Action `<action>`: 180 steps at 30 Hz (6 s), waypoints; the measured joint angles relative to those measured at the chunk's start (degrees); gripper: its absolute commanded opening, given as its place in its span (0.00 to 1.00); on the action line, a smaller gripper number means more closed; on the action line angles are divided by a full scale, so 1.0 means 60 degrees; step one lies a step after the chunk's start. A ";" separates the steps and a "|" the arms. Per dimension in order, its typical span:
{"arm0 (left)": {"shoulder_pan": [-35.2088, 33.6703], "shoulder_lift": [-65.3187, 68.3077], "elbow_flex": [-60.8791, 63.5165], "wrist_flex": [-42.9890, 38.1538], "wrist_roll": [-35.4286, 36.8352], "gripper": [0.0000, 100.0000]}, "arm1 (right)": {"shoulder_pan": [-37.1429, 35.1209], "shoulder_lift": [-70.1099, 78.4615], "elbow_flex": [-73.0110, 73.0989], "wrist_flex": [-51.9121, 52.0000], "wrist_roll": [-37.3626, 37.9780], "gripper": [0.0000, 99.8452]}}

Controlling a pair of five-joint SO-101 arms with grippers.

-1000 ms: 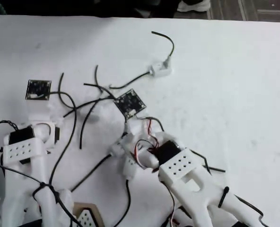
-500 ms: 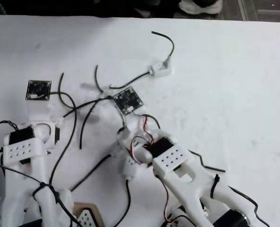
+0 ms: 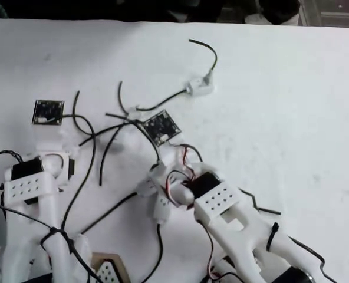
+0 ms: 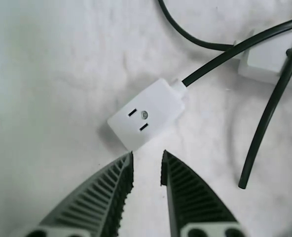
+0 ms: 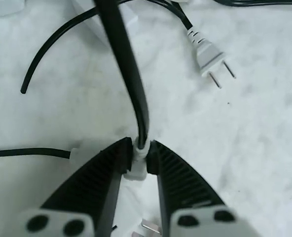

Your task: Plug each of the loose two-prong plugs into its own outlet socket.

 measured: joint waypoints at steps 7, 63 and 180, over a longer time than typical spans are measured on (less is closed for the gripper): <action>0.0000 0.0000 0.0000 0.0000 0.0000 0.11 | 0.0015 -0.0029 0.0132 0.0147 0.0381 0.02; 0.0000 0.0000 0.0000 0.0000 0.0000 0.11 | -0.0659 0.1026 -0.0044 0.1626 -0.2623 0.02; 1.0095 0.0000 -0.2593 0.4908 0.3663 0.25 | 0.7883 0.3956 -1.0256 0.9597 -0.1568 0.13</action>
